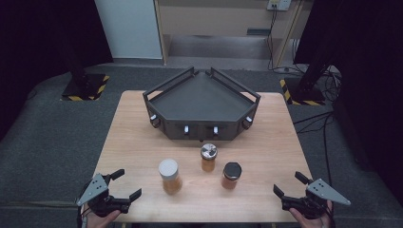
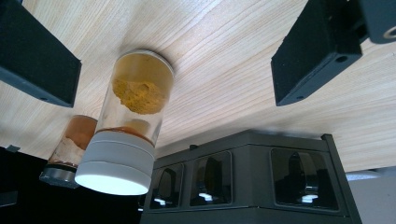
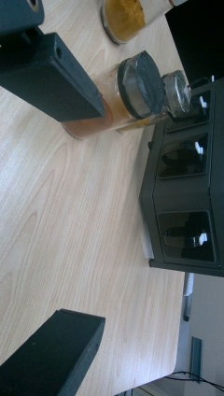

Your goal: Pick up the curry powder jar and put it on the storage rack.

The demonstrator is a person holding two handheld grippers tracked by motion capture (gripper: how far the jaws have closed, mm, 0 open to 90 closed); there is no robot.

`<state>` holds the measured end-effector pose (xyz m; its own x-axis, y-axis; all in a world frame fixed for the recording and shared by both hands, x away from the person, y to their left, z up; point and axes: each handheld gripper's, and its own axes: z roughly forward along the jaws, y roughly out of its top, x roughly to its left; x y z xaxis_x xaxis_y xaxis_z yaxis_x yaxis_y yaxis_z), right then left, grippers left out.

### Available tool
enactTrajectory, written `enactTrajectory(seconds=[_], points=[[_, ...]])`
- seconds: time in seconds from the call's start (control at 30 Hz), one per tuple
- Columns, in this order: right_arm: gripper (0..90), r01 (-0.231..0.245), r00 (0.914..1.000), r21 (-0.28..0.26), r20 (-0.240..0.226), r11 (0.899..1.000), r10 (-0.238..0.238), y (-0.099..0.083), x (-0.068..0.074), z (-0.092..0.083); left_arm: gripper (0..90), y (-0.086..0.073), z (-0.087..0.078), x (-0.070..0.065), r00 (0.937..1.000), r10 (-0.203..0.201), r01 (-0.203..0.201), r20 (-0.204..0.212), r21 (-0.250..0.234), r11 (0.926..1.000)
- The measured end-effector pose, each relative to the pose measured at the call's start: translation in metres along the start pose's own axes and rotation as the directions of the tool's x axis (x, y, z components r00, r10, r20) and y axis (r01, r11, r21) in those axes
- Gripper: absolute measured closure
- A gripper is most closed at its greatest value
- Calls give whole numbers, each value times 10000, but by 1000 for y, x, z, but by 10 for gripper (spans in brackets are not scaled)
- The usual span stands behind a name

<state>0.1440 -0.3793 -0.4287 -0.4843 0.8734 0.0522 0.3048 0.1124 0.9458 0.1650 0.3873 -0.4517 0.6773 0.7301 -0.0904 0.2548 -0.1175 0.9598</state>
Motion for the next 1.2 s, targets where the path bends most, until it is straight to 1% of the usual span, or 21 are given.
enactTrajectory(seconds=[0.27,0.47,0.57,0.8,1.03,1.2], points=[[26,-86,10000,-96,-27,9999,86,-2,-2,-1,8,1,2,1,10000,-6,6,71,1,10000],[25,-188,9998,-8,-11,9998,188,-1,-2,-1,8,0,1,2,9999,-69,69,130,-2,10000],[25,-74,10000,-38,20,10000,74,-1,-1,-2,8,-1,0,3,9998,-120,122,162,-91,9999],[26,-93,10000,-42,35,9999,93,-1,-1,-2,9,-1,0,2,9999,-78,79,144,-49,10000],[25,-100,9999,15,2,9999,100,0,0,-1,9,-1,0,3,9998,-140,141,148,-69,9999],[27,-131,9999,-6,-1,9999,131,0,-1,-1,9,-1,0,3,9998,-157,157,153,2,9999]])
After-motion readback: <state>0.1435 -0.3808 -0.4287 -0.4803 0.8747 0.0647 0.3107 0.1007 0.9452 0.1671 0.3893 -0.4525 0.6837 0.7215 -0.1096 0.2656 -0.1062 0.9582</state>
